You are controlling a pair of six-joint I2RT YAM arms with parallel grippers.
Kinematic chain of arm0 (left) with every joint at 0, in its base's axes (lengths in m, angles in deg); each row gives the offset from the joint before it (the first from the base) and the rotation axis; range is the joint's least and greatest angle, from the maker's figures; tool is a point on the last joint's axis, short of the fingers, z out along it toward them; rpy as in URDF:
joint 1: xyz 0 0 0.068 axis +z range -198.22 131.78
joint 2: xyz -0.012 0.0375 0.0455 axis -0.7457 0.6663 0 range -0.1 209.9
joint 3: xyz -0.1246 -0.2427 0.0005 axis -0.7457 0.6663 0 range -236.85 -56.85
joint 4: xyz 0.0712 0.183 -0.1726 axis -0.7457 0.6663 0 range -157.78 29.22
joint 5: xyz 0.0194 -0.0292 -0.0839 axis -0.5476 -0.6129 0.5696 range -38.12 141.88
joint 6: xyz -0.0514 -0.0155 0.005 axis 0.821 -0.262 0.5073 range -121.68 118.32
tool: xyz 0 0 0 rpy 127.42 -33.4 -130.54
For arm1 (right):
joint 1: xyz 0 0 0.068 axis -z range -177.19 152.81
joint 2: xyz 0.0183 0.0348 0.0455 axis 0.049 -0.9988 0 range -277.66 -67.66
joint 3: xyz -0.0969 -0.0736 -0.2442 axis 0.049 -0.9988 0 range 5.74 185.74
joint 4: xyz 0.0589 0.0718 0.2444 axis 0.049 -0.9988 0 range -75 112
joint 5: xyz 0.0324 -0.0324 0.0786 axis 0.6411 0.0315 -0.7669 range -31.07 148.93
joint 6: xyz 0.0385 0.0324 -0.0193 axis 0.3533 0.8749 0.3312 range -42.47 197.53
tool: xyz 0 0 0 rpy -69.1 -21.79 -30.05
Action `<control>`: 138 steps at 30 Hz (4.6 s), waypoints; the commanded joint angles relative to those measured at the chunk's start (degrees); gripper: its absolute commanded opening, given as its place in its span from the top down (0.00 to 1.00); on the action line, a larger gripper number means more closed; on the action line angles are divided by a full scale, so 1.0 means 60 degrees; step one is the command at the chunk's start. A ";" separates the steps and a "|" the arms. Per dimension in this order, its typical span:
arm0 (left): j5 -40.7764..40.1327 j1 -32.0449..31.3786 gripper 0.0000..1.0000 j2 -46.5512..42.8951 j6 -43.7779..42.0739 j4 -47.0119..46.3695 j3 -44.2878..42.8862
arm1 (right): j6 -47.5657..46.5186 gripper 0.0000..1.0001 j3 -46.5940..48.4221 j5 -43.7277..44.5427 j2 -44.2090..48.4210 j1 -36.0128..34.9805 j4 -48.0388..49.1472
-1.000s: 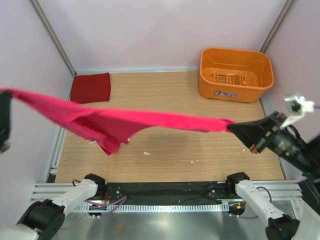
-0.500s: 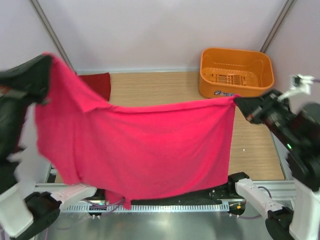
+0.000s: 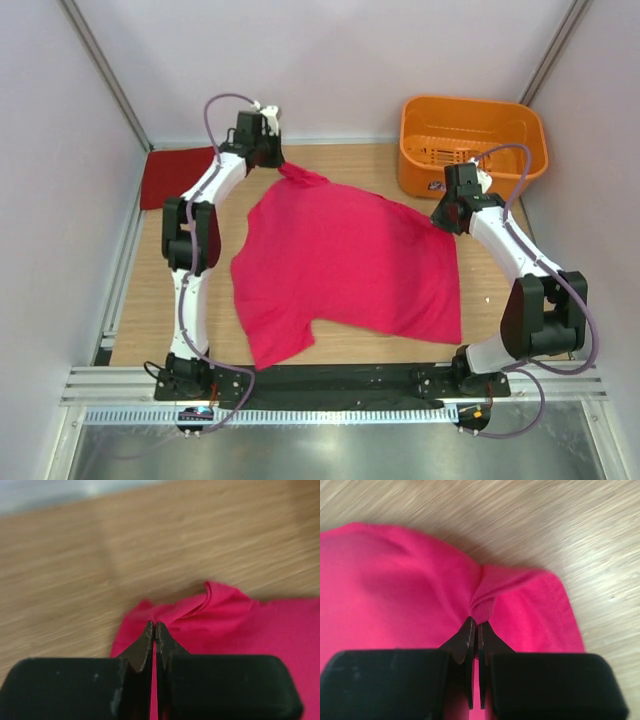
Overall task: Fold and stack the t-shirts
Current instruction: Flatten the tshirt out, then fold the tshirt
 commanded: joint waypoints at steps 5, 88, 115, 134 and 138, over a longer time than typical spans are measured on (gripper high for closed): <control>0.1542 0.0147 1.00 0.0612 0.0649 -0.1928 -0.0539 | -0.0330 0.99 -0.0877 0.0597 -0.0178 0.0732 0.2950; 0.0004 0.0865 0.58 -0.0361 0.2715 0.2186 0.0845 | -0.0814 0.39 0.0162 -0.1629 -0.1965 0.3002 0.3390; 0.0634 0.1202 0.99 0.1520 0.3961 0.1880 -0.0027 | -0.2058 0.35 0.0440 -0.0927 -0.3064 0.3017 0.2791; 0.1059 0.1714 1.00 0.0817 0.4327 0.0913 0.0940 | -0.1490 0.99 -0.0626 -0.1103 -0.3432 0.3002 0.5264; 0.1045 0.1963 1.00 0.0700 0.4342 0.0549 0.1130 | -0.1238 0.99 -0.1111 -0.0298 -0.2904 0.2988 0.5354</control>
